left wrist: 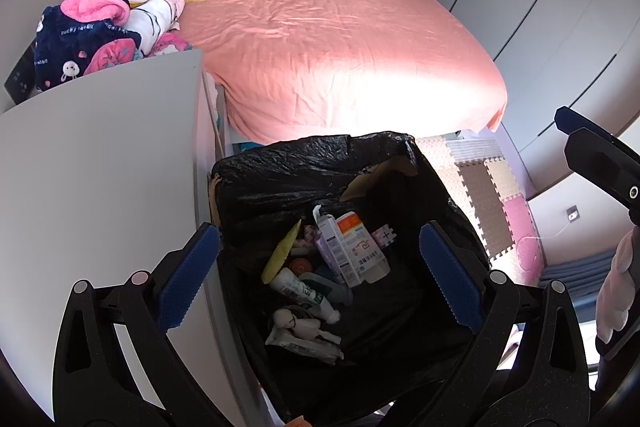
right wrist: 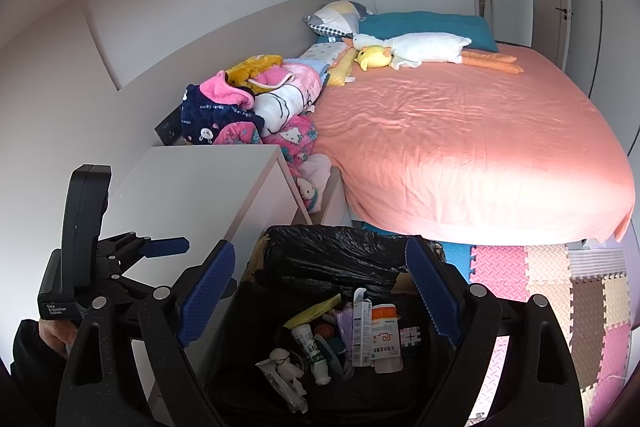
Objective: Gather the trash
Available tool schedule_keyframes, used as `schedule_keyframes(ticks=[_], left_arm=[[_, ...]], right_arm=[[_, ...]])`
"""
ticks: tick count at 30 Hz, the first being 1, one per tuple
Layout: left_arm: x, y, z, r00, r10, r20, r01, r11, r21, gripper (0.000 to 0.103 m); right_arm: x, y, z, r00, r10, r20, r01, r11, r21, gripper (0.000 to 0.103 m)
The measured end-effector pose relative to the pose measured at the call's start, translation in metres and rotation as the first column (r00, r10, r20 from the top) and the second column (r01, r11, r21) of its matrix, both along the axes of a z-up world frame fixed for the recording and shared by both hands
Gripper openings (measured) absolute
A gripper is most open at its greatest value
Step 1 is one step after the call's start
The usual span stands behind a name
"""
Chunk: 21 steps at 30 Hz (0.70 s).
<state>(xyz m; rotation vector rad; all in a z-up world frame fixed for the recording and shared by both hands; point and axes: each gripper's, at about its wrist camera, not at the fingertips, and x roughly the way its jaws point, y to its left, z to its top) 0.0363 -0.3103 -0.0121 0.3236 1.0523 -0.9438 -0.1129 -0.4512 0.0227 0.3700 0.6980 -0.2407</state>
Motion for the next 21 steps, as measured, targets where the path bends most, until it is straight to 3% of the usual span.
schedule_keyframes(ticks=[21], left_arm=[[0.0042,-0.0001,-0.0001,1.000,-0.003,-0.007,0.003,1.000,-0.006,0.097]], right_arm=[[0.0014,-0.0004,-0.0034,1.000,0.001,-0.007,-0.001,1.000,0.003,0.087]])
